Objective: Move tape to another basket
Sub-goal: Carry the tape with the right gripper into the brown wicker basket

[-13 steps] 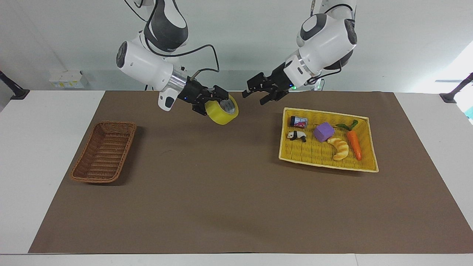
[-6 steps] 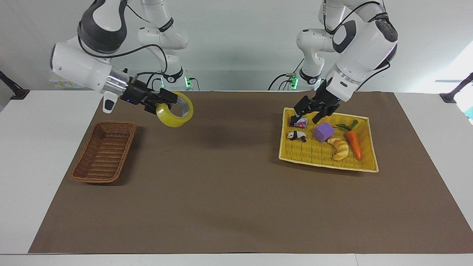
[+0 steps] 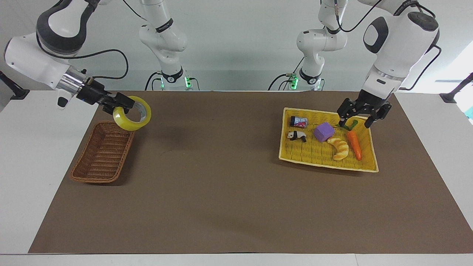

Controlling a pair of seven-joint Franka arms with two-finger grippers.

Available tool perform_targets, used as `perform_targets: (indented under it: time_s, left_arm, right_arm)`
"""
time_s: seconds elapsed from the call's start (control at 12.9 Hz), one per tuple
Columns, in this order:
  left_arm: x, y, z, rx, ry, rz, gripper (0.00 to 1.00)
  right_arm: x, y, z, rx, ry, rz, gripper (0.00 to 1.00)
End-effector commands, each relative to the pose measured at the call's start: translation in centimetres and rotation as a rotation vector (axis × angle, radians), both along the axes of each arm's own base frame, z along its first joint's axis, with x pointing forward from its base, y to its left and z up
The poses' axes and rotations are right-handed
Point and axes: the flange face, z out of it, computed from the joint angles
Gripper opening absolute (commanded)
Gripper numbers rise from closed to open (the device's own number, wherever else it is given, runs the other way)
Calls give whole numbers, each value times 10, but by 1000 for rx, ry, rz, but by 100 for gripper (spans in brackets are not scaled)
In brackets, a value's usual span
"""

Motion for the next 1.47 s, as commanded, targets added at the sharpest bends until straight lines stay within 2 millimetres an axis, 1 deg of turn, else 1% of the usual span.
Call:
perform_targets:
  time_s: [0.0, 0.08, 0.16, 0.23, 0.31, 0.39, 0.47, 0.54, 0.62, 0.78, 0.85, 0.93, 1.16, 1.24, 1.32, 1.4]
  left_arm:
    - [-15, 23, 24, 46, 111, 19, 100]
    - [-20, 34, 28, 48, 156, 36, 100]
    - [-27, 37, 41, 50, 193, 40, 100]
    - [-31, 39, 46, 54, 237, 41, 100]
    - [-36, 48, 53, 49, 261, 56, 100]
    - [-38, 49, 54, 48, 267, 58, 100]
    - [-41, 49, 55, 52, 262, 50, 100]
    - [-43, 50, 54, 53, 262, 53, 100]
    - [-43, 49, 54, 51, 264, 50, 100]
    - [-43, 51, 54, 51, 261, 64, 100]
    - [-43, 50, 55, 51, 258, 59, 100]
    - [-43, 49, 55, 51, 258, 59, 100]
    - [-43, 51, 55, 51, 258, 62, 100]
    - [-43, 50, 55, 51, 258, 61, 100]
    - [-43, 50, 55, 51, 258, 61, 100]
    - [-43, 50, 55, 51, 258, 61, 100]
  right_arm:
    - [8, -34, -15, -55, -28, -12, 0]
    - [10, -37, -15, -66, -37, -30, 0]
    - [11, -40, -15, -76, -45, -49, 0]
    - [11, -44, -26, -62, -35, -59, 0]
    - [10, -64, -47, -56, -21, -70, 0]
    - [9, -71, -56, -68, -42, -39, 0]
    - [9, -76, -69, -67, -39, -38, 0]
    - [9, -84, -89, -61, -29, -35, 0]
    - [7, -95, -101, -55, -52, -13, 0]
    - [4, -116, -141, -26, -66, -3, 0]
    - [2, -123, -156, -10, -75, -3, 0]
    - [1, -126, -163, -10, -74, -2, 0]
    - [1, -126, -166, -18, -74, -5, 0]
    - [-1, -124, -168, -18, -68, -2, 21]
    - [-2, -124, -171, -23, -63, -2, 73]
    - [-4, -124, -173, -25, -62, -6, 100]
